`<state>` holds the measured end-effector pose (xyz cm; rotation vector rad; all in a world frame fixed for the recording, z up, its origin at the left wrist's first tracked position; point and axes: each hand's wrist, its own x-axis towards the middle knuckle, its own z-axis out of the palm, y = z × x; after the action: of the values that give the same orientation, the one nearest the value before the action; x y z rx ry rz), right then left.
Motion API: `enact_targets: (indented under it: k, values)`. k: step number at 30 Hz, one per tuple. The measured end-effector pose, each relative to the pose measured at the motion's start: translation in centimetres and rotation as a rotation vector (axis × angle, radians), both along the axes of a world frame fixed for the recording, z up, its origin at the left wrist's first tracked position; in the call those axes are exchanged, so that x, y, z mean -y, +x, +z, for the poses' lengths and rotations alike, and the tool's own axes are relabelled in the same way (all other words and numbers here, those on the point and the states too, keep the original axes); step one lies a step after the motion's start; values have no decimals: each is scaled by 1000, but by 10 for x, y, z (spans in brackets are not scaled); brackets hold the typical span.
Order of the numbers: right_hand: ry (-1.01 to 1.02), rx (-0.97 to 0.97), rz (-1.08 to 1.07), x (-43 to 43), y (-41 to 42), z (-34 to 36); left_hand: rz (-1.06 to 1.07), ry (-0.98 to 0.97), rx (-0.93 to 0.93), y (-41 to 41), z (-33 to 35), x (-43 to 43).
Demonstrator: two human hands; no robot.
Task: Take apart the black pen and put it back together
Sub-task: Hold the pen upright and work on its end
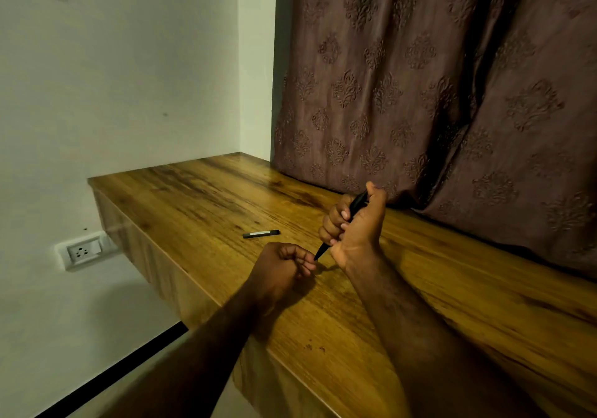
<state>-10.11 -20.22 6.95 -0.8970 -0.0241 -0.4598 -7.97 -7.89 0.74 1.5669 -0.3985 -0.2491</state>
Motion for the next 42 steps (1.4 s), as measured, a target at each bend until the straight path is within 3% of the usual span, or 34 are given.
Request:
enact_targets:
  k: [42]
  values:
    - [-2,-28,-13,2,0,0,-5,-16,28,5,-6,1]
